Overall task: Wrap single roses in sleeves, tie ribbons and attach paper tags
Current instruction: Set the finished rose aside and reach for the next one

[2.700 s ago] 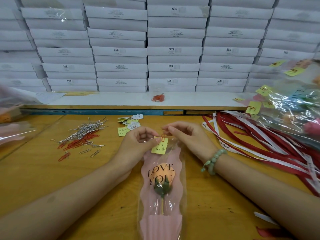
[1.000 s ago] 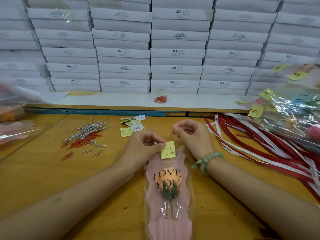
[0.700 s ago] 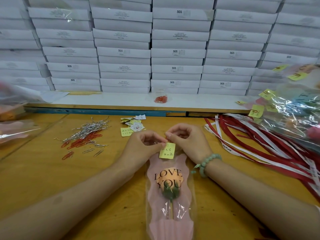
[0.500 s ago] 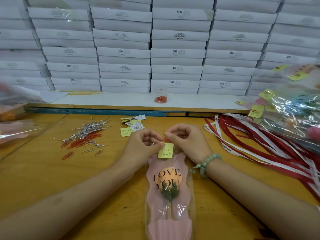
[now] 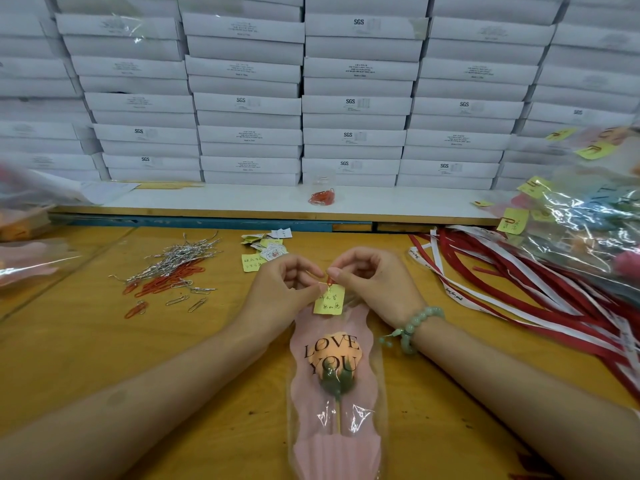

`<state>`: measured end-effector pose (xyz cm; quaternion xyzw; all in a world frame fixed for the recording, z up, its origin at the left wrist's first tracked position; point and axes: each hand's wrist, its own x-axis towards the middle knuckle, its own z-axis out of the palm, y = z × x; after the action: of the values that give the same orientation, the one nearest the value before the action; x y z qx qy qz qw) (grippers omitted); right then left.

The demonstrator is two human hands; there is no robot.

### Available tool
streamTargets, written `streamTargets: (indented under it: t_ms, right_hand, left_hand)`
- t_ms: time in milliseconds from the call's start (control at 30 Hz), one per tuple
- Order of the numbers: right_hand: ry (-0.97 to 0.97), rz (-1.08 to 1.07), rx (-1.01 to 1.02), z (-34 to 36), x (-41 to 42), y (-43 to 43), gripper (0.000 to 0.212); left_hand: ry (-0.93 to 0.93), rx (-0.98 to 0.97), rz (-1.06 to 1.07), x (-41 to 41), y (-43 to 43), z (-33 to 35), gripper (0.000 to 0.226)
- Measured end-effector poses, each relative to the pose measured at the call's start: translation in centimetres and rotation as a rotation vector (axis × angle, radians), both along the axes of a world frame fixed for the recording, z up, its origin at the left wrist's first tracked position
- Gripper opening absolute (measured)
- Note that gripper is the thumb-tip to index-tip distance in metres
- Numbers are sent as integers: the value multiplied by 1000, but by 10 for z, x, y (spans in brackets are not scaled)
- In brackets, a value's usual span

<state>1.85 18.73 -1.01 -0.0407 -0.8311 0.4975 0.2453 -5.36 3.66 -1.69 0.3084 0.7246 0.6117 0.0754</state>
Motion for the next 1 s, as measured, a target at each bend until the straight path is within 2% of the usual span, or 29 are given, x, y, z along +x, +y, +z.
streamTargets:
  t_ms: [567, 733, 900, 1000]
  right_hand:
    - [-46, 76, -20, -3, -1, -1, 9]
    - [-35, 6, -19, -3, -1, -2, 10]
    - [94, -147, -56, 9, 4, -4, 14]
    - [185, -114, -171, 43, 13, -16, 17]
  left_hand:
    - [-90, 78, -35, -2, -1, 0, 16]
    - [-95, 61, -49, -3, 2, -1, 15]
    - [-85, 40, -30, -2, 3, -1, 12]
    - [-70, 4, -28, -2, 3, -2, 15]
